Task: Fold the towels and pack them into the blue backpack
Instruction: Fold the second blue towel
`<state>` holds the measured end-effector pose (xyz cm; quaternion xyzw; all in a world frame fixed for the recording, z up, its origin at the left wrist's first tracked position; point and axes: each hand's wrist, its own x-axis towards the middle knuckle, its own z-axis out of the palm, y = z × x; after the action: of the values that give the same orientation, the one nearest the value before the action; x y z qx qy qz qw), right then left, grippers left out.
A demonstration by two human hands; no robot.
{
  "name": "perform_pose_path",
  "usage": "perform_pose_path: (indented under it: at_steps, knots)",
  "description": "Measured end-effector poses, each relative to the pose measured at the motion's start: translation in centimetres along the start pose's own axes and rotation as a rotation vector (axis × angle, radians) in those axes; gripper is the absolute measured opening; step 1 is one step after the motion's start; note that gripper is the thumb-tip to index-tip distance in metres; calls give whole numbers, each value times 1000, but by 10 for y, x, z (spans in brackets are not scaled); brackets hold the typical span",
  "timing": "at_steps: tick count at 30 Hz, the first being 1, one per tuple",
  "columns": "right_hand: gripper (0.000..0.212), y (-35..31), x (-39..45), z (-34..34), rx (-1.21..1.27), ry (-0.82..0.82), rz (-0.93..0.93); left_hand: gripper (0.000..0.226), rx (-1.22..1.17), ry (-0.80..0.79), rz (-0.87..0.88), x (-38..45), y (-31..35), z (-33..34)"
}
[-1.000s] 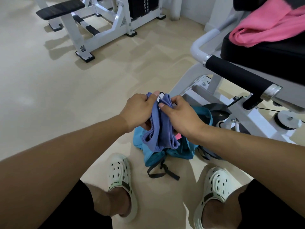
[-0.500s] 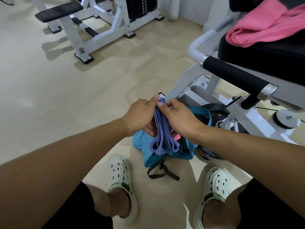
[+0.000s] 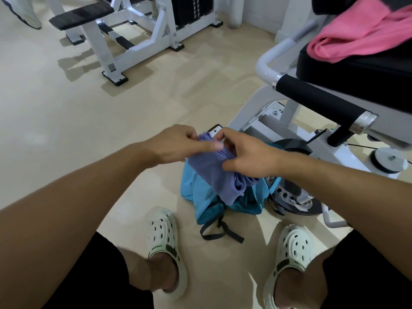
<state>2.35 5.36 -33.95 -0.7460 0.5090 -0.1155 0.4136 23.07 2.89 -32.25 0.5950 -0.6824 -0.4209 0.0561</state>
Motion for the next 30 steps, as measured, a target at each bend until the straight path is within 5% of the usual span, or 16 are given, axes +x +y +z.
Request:
perform_pose_path:
  at_steps: [3,7,15,21,26,30]
  knots:
    - [41,4,1,-13,83,-111,-44,70,121,-51,104,-4,-9,-4]
    - [41,8,-3,-22,101,-156,-93,32,9,-124,257,0,-10,5]
    - [42,22,-6,-30,-275,-255,2,28,-181,-252,220,-3,-11,2]
    - [34,22,-1,-37,-357,-187,18,20,-295,-226,178,-1,-11,-1]
    - [37,13,-5,-25,-191,-86,-66,12,-347,-200,177,-1,-5,5]
    - [28,11,-3,-26,-53,-19,-59,48,-351,-75,83,1,-2,1]
